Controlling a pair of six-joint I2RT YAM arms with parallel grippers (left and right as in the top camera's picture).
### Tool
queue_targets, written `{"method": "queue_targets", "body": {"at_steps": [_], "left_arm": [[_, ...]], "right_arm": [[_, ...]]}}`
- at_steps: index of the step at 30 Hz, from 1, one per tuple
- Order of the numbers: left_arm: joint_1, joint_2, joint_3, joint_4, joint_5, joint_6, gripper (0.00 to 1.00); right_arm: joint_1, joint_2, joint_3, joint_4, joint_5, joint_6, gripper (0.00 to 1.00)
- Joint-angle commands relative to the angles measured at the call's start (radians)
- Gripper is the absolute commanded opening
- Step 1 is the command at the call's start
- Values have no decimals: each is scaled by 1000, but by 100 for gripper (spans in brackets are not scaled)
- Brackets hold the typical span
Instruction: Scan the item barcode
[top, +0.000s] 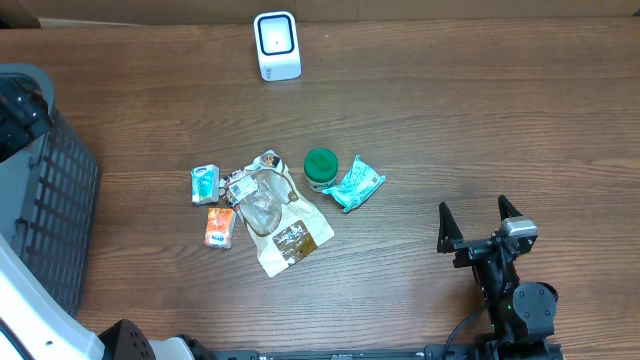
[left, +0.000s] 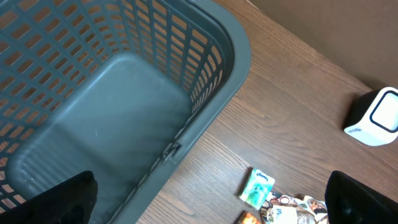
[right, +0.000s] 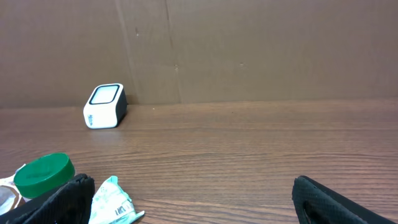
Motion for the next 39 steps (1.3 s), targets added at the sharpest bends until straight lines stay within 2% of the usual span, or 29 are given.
{"method": "queue_targets", "body": {"at_steps": [1,39], "left_arm": [[3,-7,13,1,0,-10,100],[3,-7,13,1,0,-10,100]], "right_arm": [[-5,-8,-10,6,6,0,100],[-4,-8,-10,6,11,0,100]]}}
